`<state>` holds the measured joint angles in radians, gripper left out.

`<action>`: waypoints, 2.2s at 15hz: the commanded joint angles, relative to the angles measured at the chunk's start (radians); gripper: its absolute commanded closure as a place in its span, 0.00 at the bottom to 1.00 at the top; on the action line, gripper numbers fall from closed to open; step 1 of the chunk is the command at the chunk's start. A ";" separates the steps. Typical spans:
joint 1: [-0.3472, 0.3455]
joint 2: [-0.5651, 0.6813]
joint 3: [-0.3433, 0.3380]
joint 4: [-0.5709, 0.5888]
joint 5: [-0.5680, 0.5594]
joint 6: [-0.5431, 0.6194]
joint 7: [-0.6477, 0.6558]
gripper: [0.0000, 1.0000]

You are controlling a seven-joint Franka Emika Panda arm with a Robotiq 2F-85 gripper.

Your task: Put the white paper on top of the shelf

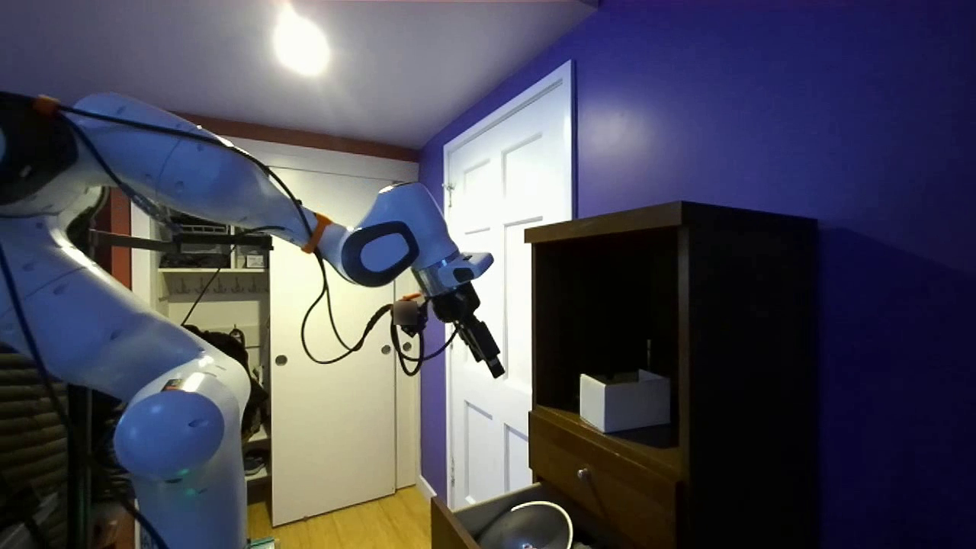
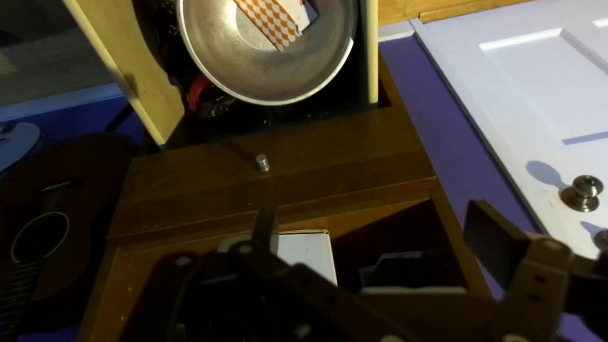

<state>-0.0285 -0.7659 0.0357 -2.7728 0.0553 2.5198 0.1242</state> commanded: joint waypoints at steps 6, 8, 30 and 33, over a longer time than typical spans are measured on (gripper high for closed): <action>-0.026 0.123 0.044 0.034 -0.006 0.088 0.087 0.00; -0.049 0.161 0.027 0.069 -0.015 0.115 0.071 0.00; -0.122 0.425 -0.239 0.081 -0.028 -0.172 -0.222 0.00; -0.174 0.521 -0.228 0.036 -0.065 -0.081 -0.095 0.00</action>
<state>-0.1658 -0.3356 -0.2044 -2.7145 -0.0007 2.3719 -0.0574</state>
